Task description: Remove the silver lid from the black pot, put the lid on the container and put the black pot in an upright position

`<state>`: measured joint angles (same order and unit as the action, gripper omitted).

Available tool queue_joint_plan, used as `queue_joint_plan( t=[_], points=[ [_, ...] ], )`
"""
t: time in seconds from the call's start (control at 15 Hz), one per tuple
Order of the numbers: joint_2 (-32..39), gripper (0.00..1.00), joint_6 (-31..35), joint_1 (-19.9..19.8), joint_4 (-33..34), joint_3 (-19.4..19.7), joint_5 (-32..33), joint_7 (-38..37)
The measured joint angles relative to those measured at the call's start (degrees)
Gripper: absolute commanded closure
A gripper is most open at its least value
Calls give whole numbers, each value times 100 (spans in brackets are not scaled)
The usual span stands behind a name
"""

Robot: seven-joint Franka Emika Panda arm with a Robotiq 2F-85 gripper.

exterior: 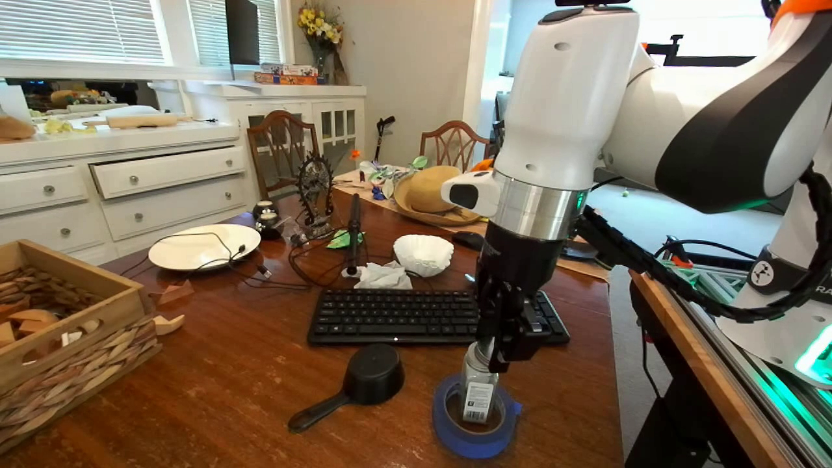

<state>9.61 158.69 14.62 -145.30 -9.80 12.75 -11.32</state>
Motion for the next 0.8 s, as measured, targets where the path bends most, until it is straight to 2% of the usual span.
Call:
queue_joint_plan(
  t=[0.8],
  points=[
    [109,78,106,146,141,208,296,-441]
  ],
)
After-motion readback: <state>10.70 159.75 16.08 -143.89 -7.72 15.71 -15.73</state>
